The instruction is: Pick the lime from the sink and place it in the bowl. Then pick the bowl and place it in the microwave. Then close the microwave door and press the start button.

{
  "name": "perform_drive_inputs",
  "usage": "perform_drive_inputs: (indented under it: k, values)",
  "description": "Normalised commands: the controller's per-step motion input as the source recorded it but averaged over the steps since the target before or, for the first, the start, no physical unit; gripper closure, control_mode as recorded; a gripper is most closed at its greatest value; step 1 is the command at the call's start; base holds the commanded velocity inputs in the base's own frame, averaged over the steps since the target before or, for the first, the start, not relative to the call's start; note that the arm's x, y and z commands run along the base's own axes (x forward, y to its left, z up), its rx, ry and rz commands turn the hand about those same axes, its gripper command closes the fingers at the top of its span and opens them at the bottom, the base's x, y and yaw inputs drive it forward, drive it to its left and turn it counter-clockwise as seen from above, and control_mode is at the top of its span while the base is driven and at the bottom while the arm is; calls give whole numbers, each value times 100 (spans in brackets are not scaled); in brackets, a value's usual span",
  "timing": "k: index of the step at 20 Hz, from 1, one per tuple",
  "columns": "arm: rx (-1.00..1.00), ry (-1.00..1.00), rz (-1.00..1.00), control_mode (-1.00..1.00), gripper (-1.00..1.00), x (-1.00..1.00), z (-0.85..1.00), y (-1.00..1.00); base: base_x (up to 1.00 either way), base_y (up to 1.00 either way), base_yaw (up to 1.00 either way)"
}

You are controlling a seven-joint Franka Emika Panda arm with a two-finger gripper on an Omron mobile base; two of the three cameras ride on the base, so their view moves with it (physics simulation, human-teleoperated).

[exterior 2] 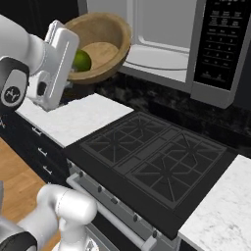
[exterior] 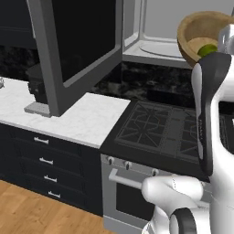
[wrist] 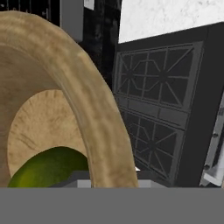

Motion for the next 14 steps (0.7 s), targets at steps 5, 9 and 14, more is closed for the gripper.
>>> perform_drive_inputs:
  k: [5,9,14]
  values:
    - [1,-1,-1,-100,100,74,8,-20,0,0,0]
    - [0,0,0,-100,100,71,2,-16,0,0,0]
    - [0,0,0,-100,100,57,5,-21,0,0,0]
